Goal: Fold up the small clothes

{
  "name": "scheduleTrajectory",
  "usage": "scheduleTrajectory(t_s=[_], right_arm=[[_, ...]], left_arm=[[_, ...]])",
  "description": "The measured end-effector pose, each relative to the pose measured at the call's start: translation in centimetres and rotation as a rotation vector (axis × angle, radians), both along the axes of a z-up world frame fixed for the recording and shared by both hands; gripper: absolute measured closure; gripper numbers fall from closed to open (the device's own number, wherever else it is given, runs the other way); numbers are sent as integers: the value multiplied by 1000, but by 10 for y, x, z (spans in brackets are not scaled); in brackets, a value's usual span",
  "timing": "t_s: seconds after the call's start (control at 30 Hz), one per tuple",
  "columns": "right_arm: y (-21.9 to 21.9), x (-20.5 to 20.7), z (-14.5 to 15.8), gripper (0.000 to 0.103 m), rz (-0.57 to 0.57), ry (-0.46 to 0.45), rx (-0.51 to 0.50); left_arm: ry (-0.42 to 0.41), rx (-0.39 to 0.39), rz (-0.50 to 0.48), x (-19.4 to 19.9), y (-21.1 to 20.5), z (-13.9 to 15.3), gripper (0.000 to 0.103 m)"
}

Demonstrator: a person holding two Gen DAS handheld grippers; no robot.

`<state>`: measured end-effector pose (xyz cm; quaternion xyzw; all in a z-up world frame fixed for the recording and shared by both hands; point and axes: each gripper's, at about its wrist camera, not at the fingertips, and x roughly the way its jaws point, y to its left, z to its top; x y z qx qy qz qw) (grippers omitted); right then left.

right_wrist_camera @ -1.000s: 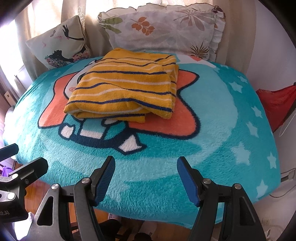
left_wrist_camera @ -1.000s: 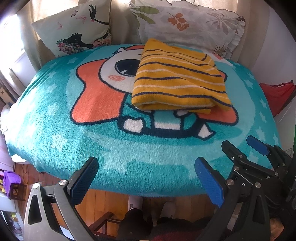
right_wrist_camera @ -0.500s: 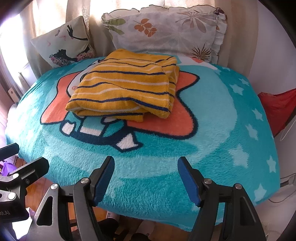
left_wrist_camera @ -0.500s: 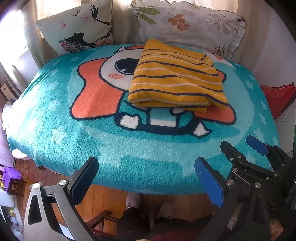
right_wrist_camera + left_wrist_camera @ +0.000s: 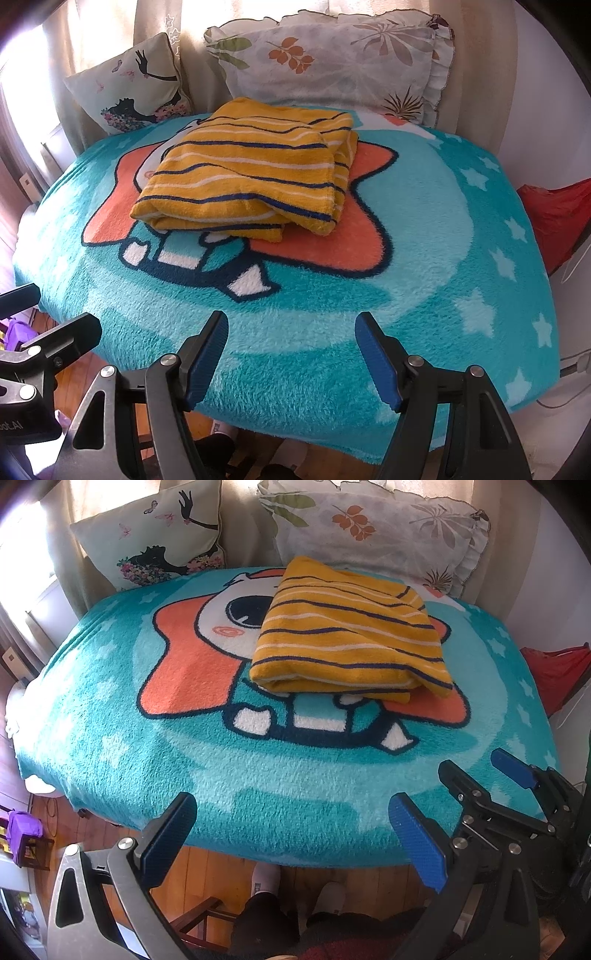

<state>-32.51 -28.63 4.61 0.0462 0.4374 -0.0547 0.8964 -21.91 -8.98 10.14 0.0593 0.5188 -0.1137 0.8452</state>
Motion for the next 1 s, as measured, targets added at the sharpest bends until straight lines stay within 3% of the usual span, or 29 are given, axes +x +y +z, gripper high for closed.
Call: scheduleTrajectory(t_s=[1.0], right_arm=[[-2,13,-9,27,32,18,10]], left_arm=[[41,6,18,12,-5,-11,0]])
